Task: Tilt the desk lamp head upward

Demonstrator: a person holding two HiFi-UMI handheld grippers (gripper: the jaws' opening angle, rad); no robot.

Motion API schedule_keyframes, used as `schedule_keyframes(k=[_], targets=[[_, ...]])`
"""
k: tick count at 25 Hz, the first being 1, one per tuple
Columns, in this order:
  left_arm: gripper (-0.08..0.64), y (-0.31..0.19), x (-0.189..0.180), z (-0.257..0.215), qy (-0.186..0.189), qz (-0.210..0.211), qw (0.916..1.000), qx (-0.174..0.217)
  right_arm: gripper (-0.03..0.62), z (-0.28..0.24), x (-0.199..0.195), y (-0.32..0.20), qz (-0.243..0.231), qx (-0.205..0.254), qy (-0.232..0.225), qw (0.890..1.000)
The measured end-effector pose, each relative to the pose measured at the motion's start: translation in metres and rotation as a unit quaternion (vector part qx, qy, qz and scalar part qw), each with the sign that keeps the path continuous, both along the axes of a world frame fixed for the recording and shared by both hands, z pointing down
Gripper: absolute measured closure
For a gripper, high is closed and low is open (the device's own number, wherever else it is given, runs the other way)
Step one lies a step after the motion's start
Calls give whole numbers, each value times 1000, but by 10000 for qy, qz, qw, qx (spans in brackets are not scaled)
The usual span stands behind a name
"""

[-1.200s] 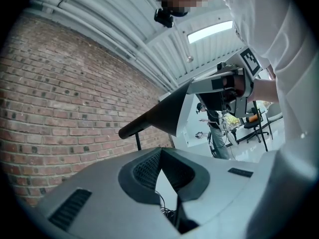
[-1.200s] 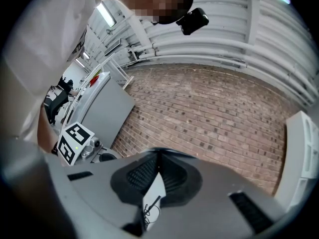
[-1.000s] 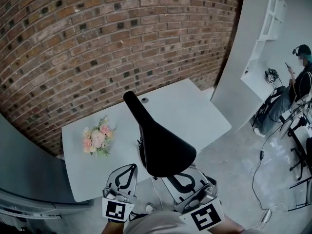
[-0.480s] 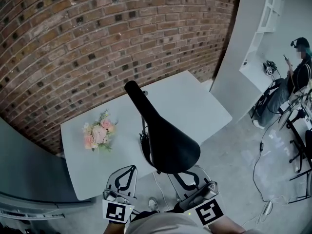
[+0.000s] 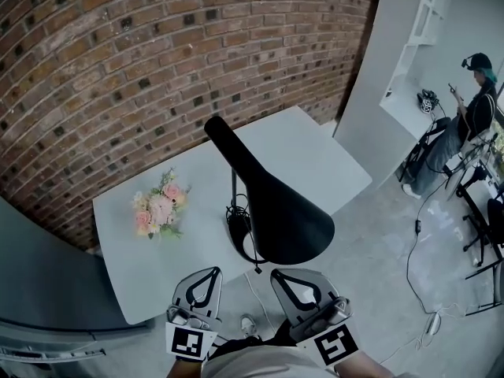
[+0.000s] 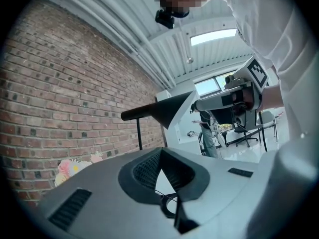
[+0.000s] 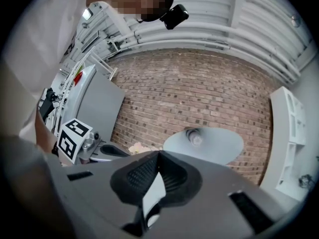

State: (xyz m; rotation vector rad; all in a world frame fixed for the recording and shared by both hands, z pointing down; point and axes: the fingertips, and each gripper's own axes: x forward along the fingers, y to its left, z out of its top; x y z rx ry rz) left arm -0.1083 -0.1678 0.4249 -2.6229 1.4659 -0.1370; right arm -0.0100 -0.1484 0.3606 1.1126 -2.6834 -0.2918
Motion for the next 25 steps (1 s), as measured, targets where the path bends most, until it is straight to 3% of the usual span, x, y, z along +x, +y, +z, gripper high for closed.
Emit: schedule_keyframes(k=[3, 9, 13, 15, 19, 25], targets=[[552, 6, 4, 2, -181, 207, 9996, 54, 575, 3, 3, 3, 180, -85, -138, 9997], [552, 11, 17, 8, 54, 430, 9991, 13, 575, 6, -2, 9, 155, -90, 16, 9998], [552, 13, 27, 7, 12, 563, 9984, 58, 577, 6, 1, 15, 119, -112, 193, 9997], [552, 13, 27, 7, -112, 623, 9979, 159, 577, 4, 2, 16, 195, -142, 55, 9997], [552, 17, 24, 7, 341, 442, 9984, -31, 577, 1, 2, 18, 239, -176, -89, 9995], [552, 20, 19, 9, 270, 422, 9987, 45, 577, 2, -1, 21, 186, -156, -91, 9997]])
